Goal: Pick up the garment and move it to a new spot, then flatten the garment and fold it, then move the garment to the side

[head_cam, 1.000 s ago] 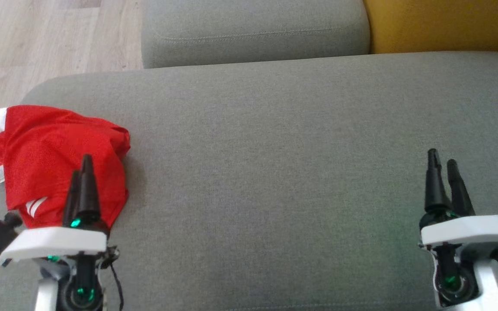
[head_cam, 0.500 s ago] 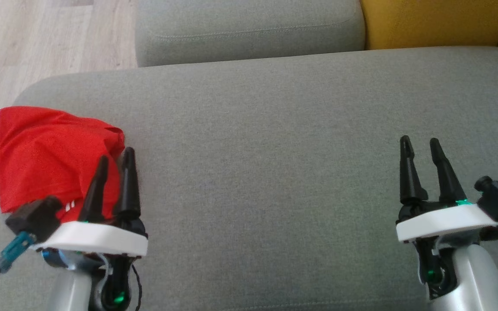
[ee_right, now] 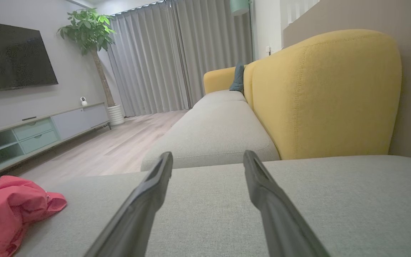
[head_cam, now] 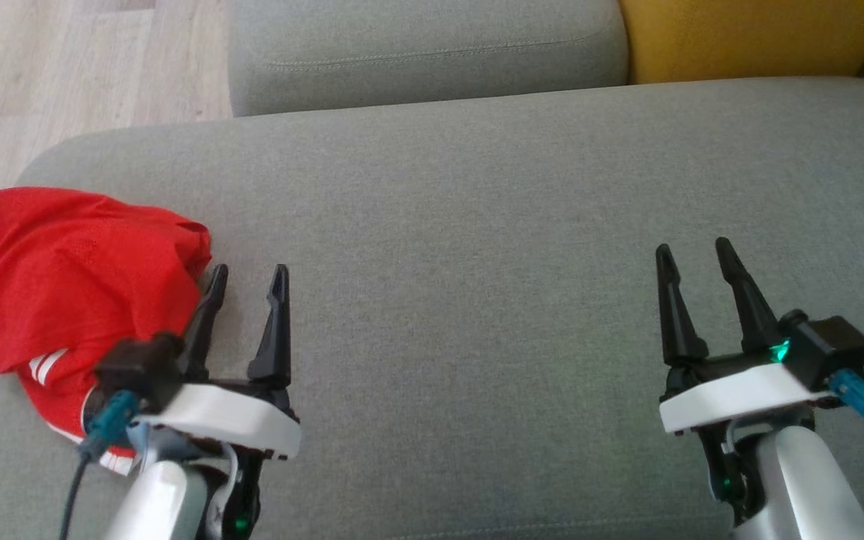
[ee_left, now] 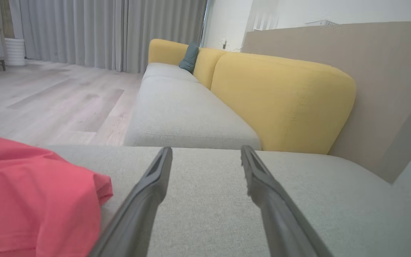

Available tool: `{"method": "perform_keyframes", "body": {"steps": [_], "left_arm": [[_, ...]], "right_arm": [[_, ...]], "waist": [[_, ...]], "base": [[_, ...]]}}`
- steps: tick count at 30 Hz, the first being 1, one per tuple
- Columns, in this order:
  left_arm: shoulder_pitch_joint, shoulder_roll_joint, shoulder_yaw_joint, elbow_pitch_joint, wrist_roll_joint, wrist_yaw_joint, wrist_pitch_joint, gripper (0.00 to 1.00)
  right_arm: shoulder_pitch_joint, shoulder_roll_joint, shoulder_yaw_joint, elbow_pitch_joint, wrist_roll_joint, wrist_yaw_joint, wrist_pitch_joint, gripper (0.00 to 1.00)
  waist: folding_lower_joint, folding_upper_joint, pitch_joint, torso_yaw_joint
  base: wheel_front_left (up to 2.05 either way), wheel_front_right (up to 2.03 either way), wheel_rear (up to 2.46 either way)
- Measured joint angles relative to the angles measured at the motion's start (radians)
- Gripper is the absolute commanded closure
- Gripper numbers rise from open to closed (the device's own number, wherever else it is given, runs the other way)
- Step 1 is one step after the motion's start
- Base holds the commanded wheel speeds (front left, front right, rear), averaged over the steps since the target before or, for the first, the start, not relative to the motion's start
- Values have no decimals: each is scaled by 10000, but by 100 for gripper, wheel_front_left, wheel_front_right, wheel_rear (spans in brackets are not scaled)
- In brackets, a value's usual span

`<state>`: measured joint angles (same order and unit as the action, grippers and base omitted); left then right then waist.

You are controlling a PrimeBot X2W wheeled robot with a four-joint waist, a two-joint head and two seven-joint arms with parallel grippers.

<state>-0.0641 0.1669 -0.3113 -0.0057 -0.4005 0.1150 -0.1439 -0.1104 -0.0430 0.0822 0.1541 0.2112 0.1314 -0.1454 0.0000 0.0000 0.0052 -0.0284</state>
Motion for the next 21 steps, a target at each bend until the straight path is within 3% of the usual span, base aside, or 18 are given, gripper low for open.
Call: {"method": "perform_keyframes", "body": {"steps": [8, 12, 16, 21], "left_arm": [[-247, 570, -1012, -36, 1028, 681, -270, 0], [-247, 784, -1638, -36, 1528, 1231, -418, 0], [-248, 771, -1687, -151, 1476, 1549, -518, 0], [-206, 589, -1488, -357, 1271, 1580, -640, 0]], "right_arm": [[38, -2, 82, 15, -1043, 0, -224, 0], [190, -2, 169, 8, -1498, 0, -326, 0], [375, -2, 163, 6, -537, 0, -504, 0], [402, -8, 102, 6, 462, 0, -635, 0]], "waist": [[0, 0, -39, -63], [0, 0, -60, -75], [0, 0, -67, -46], [0, 0, -75, 1]], "base": [[0, 0, 0], [0, 0, 0], [0, 0, 0], [0, 0, 0]]}}
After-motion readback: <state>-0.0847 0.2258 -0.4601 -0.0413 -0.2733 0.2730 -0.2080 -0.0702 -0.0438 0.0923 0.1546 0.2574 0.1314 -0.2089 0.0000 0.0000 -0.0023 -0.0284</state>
